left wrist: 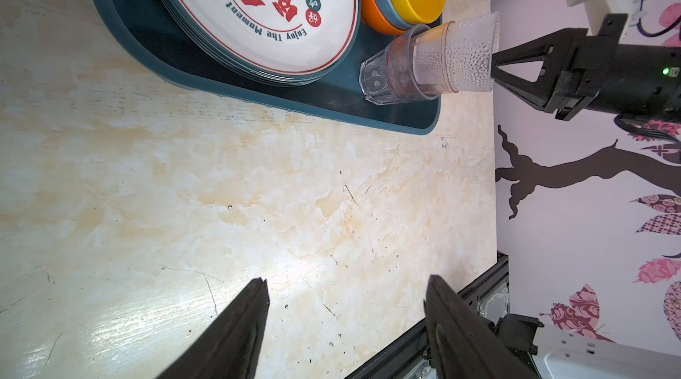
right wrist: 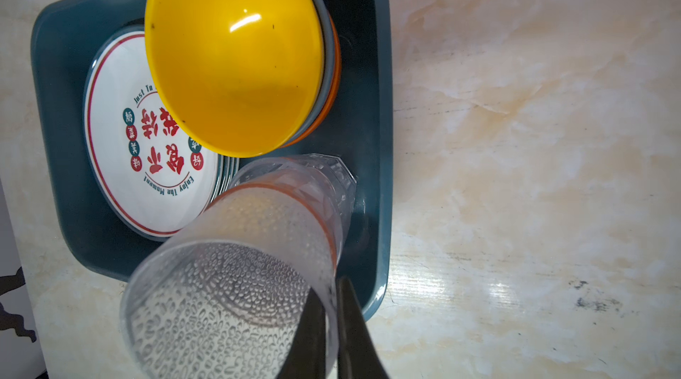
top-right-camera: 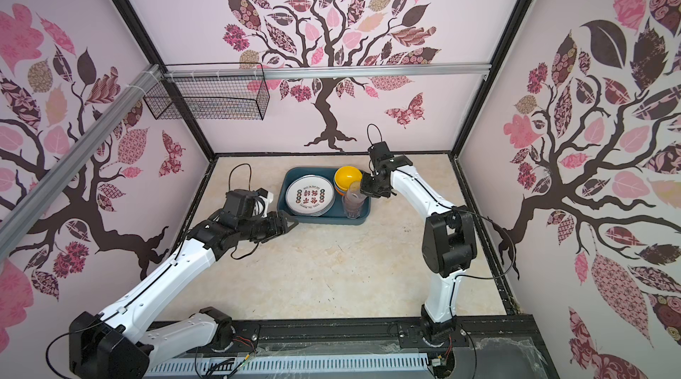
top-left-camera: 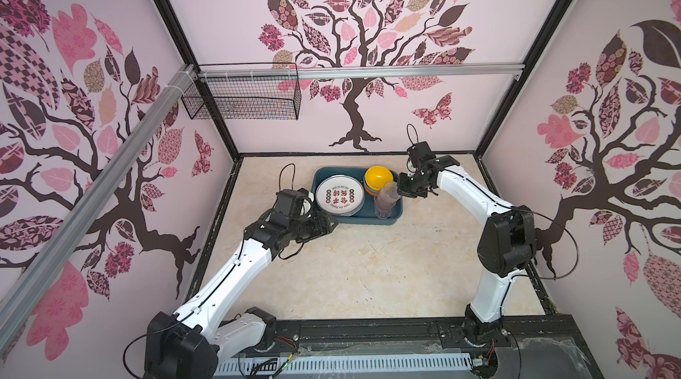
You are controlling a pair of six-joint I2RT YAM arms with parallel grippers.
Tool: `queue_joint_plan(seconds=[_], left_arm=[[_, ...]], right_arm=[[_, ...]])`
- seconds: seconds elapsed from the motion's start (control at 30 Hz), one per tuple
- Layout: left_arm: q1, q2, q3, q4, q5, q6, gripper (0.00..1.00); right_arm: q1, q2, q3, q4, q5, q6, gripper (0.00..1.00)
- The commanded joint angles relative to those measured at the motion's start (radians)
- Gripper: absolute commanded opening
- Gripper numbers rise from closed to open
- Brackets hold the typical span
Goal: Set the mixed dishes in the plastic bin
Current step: 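Carry the frosted cup over the bin and lower it into the pink cup, then open the right gripper to release the frosted cup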
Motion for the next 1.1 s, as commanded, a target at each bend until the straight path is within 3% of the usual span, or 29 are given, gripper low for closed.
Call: queue_joint_plan(seconds=[0.0, 0.17, 0.5, 0.67, 0.77, 0.8, 0.83, 0.87, 0.97, 1.07], left_arm=[[0.006, 0.002, -0.024, 0.017, 0.008, 0.011, 0.7], [0.007, 0.006, -0.018, 0.012, -0.004, 0.008, 0.7], [0.018, 0.024, 0.03, -0.021, -0.056, 0.019, 0.75], [0.031, 0.054, 0.09, -0.054, -0.105, 0.049, 0.78], [0.046, 0.067, 0.126, -0.065, -0.138, 0.068, 0.85], [0.055, 0.068, 0.14, -0.067, -0.145, 0.075, 0.96], [0.063, 0.069, 0.149, -0.065, -0.155, 0.08, 0.99], [0.073, 0.071, 0.159, -0.064, -0.158, 0.086, 0.98], [0.108, 0.077, 0.192, -0.068, -0.172, 0.108, 0.99], [0.123, 0.079, 0.248, -0.102, -0.274, 0.146, 0.99]], right_arm=[[0.008, 0.024, 0.006, -0.003, 0.0, -0.01, 0.17], [0.009, -0.007, 0.015, -0.005, 0.021, -0.007, 0.3], [0.007, -0.11, -0.032, 0.017, 0.065, -0.005, 0.41], [0.008, -0.199, -0.123, 0.079, 0.059, -0.02, 0.57], [0.008, -0.261, -0.189, 0.126, 0.058, -0.033, 0.65], [0.008, -0.289, -0.216, 0.147, 0.063, -0.034, 0.69], [0.009, -0.318, -0.243, 0.166, 0.071, -0.037, 0.8], [0.009, -0.343, -0.271, 0.19, 0.079, -0.039, 0.99], [0.007, -0.424, -0.345, 0.258, 0.117, -0.045, 0.99], [0.007, -0.496, -0.386, 0.299, 0.19, -0.054, 1.0]])
